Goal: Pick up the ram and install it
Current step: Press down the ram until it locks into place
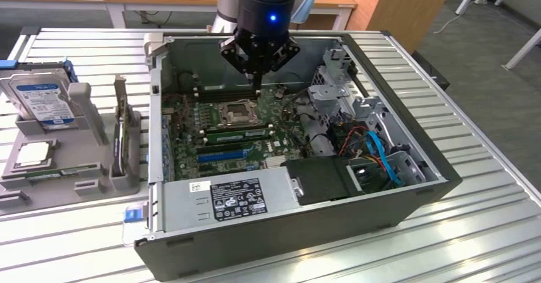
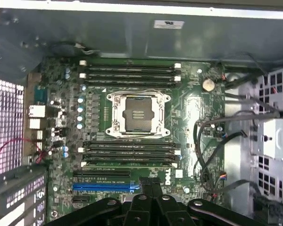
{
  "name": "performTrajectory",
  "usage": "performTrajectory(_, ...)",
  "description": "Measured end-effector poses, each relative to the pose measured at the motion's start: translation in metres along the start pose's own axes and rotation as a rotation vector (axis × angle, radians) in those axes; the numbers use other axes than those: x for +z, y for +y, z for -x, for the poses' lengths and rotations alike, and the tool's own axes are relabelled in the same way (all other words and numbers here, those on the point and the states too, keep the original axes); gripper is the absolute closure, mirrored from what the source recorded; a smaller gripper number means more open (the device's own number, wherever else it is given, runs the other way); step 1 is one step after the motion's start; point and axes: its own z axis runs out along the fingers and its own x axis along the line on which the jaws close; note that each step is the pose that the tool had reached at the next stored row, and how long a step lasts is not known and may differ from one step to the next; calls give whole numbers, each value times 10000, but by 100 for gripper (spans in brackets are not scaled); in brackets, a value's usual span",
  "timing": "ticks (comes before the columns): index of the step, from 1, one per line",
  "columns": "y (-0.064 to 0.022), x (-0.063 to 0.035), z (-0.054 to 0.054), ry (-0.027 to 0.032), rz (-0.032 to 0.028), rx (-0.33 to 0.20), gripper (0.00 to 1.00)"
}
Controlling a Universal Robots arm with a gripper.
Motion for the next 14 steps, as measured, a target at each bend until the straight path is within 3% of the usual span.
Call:
performTrajectory(6,0,0,0,3,-1,21,90)
performTrajectory(7,0,1,-1,23,0,34,90)
performTrajectory(11,0,0,0,198,-5,121,90)
performTrajectory(14,0,0,0,240,-8,277,90)
